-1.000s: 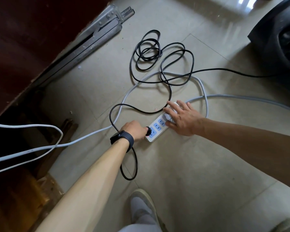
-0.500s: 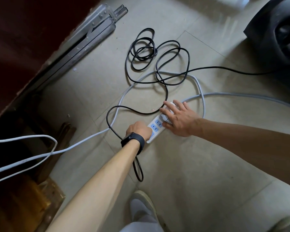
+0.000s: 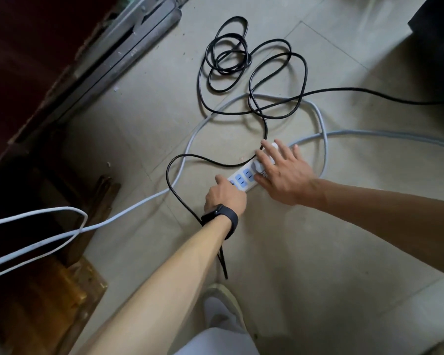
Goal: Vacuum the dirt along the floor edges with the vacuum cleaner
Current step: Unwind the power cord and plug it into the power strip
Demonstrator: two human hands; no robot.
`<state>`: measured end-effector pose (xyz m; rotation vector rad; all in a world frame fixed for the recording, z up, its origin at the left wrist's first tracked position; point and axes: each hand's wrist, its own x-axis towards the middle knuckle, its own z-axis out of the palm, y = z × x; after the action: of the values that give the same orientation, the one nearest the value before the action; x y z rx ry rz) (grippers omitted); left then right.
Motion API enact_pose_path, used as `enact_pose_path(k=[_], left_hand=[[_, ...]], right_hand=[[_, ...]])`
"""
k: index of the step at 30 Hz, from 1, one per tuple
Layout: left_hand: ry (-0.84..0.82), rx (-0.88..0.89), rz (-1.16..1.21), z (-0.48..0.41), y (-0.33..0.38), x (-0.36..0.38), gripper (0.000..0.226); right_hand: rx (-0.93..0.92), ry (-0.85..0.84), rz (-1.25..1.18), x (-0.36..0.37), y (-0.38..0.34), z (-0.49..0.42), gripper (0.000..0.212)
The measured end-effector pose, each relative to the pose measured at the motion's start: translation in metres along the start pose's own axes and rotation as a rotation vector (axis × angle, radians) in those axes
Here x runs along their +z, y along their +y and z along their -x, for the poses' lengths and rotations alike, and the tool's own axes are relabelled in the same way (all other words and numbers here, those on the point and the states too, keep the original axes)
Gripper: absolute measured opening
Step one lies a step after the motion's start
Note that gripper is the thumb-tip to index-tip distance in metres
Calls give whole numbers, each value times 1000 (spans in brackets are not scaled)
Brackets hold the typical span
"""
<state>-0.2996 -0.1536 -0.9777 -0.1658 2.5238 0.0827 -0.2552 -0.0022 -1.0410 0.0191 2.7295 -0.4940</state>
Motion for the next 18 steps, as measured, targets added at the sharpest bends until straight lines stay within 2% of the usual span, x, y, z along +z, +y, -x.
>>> enact_pose_path(k=[5,9,11,18], left_hand=[[15,275,-333,-20,-9,-14,23],[-45,530,-642,-43,-13,-31,24],[-98,555,-688,-50,-12,-32,24],[-49,570,-701,-49,-21,-15,20]], right_hand=[[21,43,-61,4,-6,-3,79],[31,82,-48,7,-5,-3,70],[18,82,-42,8,-6,-3,69],[18,101,-79,13,-10,5,70]])
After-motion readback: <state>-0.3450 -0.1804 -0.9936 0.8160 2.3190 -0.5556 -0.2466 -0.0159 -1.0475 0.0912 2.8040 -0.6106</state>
